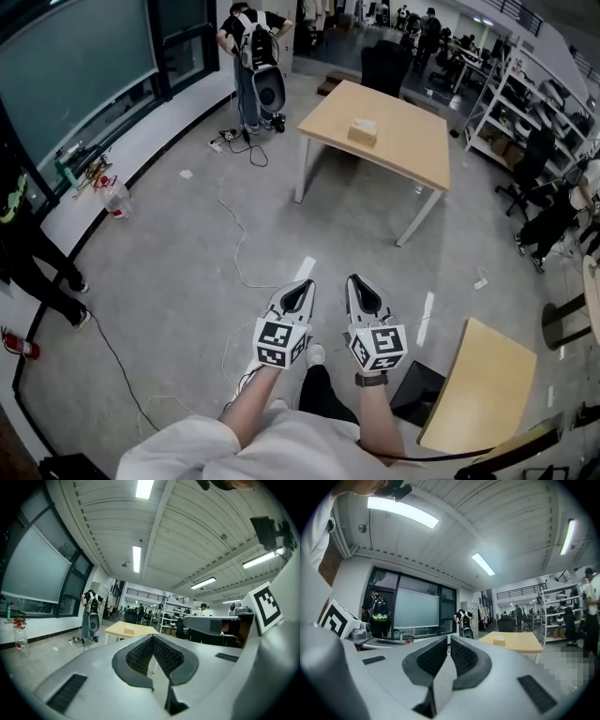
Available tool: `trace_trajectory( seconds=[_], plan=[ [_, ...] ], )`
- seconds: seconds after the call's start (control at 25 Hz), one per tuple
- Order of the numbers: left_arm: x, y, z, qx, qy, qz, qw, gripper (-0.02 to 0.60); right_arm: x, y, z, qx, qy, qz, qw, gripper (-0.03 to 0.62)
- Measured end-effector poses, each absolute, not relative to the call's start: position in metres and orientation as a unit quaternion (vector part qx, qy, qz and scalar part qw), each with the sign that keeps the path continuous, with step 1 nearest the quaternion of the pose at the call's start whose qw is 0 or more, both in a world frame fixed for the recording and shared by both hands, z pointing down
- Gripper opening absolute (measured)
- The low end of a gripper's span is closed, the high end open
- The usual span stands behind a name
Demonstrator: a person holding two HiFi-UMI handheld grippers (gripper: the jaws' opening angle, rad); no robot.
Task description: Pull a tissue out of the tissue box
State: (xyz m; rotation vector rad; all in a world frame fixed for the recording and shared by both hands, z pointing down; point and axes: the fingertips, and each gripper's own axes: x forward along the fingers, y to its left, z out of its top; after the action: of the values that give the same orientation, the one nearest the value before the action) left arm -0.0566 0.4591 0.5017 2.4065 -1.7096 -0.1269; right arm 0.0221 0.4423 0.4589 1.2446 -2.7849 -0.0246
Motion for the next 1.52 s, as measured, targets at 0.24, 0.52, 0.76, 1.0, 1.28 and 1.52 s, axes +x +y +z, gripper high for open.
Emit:
trace_trajectory(
  seconds=[0.24,0.52,0.76,1.0,1.28,1.52],
  plan=[
    [-0.036,0.340,0.472,0.818,-0.569,-0.048,0.065,0.000,0.046,0.326,0.440,0.410,-0.912,-0.019,0.018,0.023],
    [0.010,0.217,0.452,0.834,-0.548,-0.045,0.056,0.000,0.111,0.186,0.425,0.459,-0.889,-0.010,0.002,0.023],
    [-0.003,0.162,0.468,0.816,-0.573,-0.037,0.069,0.000,0.125,0.109,0.440,0.469,-0.883,0.015,-0.001,0.023],
    [-0.042,0.092,0.486,0.803,-0.587,-0.039,0.100,0.000,0.069,0.047,0.461,0.434,-0.900,0.025,0.027,0.023],
    [-0.086,-0.039,0.508,0.832,-0.542,-0.049,0.109,0.000,-0.014,-0.064,0.474,0.424,-0.905,-0.005,0.037,0.023],
    [-0.163,-0.162,0.477,0.847,-0.517,-0.074,0.097,0.000,-0.070,-0.180,0.411,0.487,-0.869,-0.065,-0.060,0.023]
  ],
)
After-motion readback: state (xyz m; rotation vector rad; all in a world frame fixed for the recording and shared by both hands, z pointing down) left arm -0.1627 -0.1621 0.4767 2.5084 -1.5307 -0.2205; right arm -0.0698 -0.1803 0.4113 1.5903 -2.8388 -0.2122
